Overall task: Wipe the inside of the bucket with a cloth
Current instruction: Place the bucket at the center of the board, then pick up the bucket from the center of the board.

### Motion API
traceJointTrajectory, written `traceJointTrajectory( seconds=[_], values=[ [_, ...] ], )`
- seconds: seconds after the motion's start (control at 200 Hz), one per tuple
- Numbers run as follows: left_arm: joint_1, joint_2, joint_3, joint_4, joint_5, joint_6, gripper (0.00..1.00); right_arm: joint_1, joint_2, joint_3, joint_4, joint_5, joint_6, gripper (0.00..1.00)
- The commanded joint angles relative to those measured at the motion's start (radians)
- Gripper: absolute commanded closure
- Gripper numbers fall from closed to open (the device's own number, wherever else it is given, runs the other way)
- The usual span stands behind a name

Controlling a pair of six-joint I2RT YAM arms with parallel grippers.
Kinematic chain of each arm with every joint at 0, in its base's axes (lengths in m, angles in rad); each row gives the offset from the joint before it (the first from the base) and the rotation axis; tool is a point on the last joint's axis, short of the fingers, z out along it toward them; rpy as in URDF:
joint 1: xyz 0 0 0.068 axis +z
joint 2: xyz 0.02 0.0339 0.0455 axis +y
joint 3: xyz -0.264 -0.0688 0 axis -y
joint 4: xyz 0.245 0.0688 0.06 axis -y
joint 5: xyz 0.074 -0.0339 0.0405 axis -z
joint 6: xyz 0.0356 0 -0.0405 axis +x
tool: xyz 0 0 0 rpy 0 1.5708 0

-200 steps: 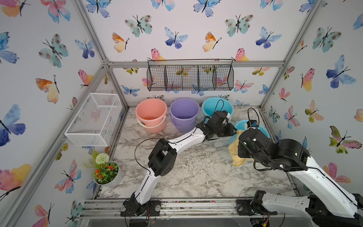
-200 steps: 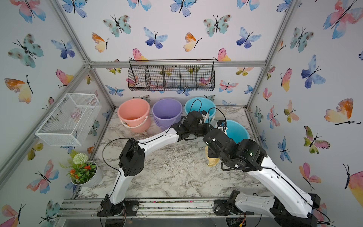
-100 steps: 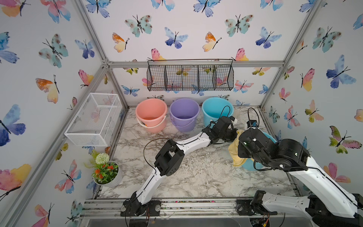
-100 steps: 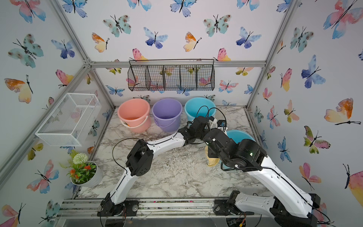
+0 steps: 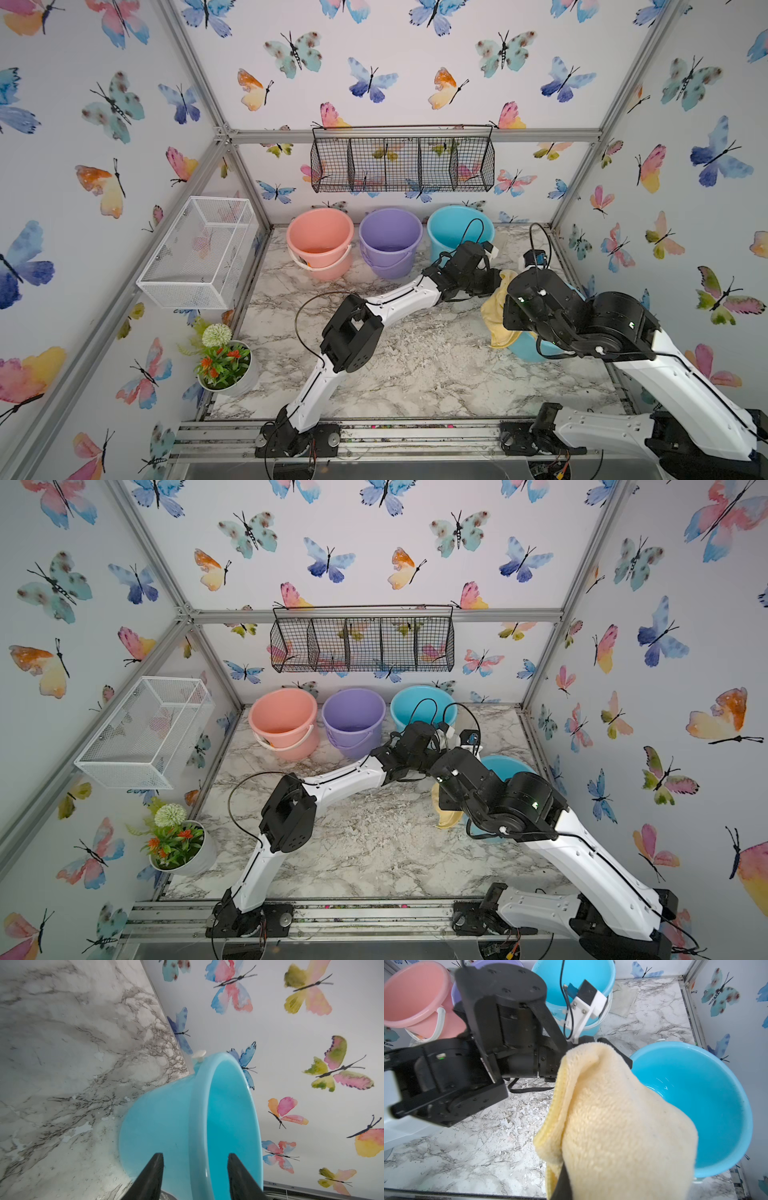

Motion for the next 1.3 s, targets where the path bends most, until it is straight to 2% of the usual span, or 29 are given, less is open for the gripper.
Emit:
traceJointTrajectory(
  seconds=[0.0, 0.305, 0.541, 0.711, 0.921, 1.036, 1.181, 1.296],
  values=[
    [0.043, -0.155, -0.012, -0.081, -0.080, 0.085, 0.47, 0.000, -0.009, 0.028, 0.041, 0.000, -0.015, 0.98],
    [0.203, -0.440, -0.243, -0.191, -0.158, 0.176, 0.43, 0.000, 0.004, 0.026, 0.179, -0.033, -0.078, 0.98],
    [0.299, -0.582, -0.362, -0.252, -0.223, 0.229, 0.41, 0.000, 0.046, -0.070, 0.257, -0.054, -0.095, 0.98],
    [0.304, -0.514, -0.322, -0.313, -0.271, 0.184, 0.42, -0.002, 0.055, -0.169, 0.289, -0.062, -0.070, 0.98],
    [0.259, -0.392, -0.261, -0.228, -0.322, 0.076, 0.43, -0.006, -0.003, -0.319, 0.326, -0.068, -0.006, 0.98],
    [0.256, -0.286, -0.143, -0.242, -0.345, 0.036, 0.43, -0.006, -0.030, -0.384, 0.360, -0.114, 0.020, 0.98],
    [0.258, -0.139, 0.020, -0.320, -0.436, 0.006, 0.43, -0.006, -0.049, -0.417, 0.388, -0.141, 0.039, 0.98],
    [0.258, -0.064, 0.083, -0.342, -0.488, -0.019, 0.42, -0.006, -0.048, -0.418, 0.393, -0.151, 0.041, 0.98]
  ],
)
